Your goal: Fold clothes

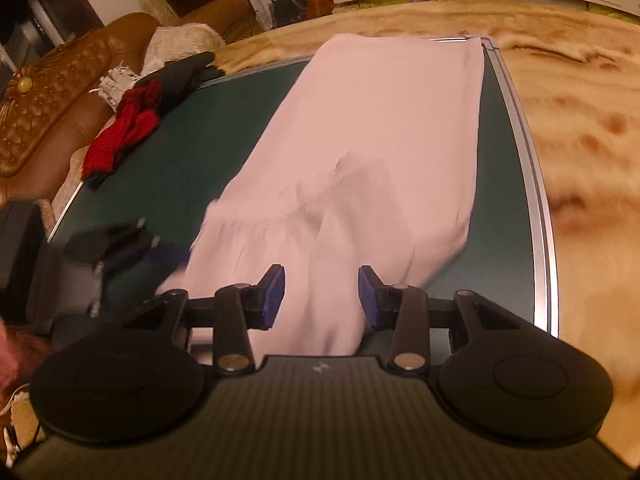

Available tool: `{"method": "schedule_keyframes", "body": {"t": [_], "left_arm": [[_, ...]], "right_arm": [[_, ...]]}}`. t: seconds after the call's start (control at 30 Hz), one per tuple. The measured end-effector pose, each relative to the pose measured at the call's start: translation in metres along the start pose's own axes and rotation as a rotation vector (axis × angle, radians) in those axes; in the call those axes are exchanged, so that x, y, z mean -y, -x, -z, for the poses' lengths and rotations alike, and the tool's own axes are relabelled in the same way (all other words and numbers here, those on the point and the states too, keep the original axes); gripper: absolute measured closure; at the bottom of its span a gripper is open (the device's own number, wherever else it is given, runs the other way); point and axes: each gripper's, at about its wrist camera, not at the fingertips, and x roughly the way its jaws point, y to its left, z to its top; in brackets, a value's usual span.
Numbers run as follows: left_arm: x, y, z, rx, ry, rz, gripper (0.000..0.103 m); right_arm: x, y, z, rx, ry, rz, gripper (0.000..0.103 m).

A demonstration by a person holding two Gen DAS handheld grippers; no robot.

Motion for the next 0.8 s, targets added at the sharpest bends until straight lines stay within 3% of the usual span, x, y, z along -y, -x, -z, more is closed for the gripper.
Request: {"method": "schedule_keyframes", "body": {"t": [0.13, 0.27, 0.4, 0.47, 0.6, 0.8], "left_arm": [[-0.007, 0.014, 0.004, 0.016, 0.032, -0.018, 0.013], [-0.014, 0.022, 0.004, 0.021, 0.07, -0.021, 0.014], [-0.019, 0.024, 0.001, 0.005, 0.11, -0.017, 0.037], [-0.026, 0.022, 0.0, -0.004, 0.149, -0.009, 0.037], [-0.032, 0.017, -0.006, -0.029, 0.221, 0.008, 0.037], [-0.021, 0.002, -0.013, -0.078, 0.204, -0.024, 0.037]], "right_arm": [[-0.031, 0.03, 0.038, 0.037, 0.021, -0.044, 0.056], [-0.077, 0.043, 0.067, 0.035, 0.134, -0.054, 0.056], [-0.105, 0.043, 0.085, 0.017, 0.184, -0.051, 0.056], [-0.112, 0.043, 0.094, 0.012, 0.181, -0.049, 0.056], [-0.117, 0.044, 0.113, 0.033, 0.145, 0.028, 0.056], [-0.123, 0.04, 0.137, 0.053, 0.109, 0.16, 0.056]]}}
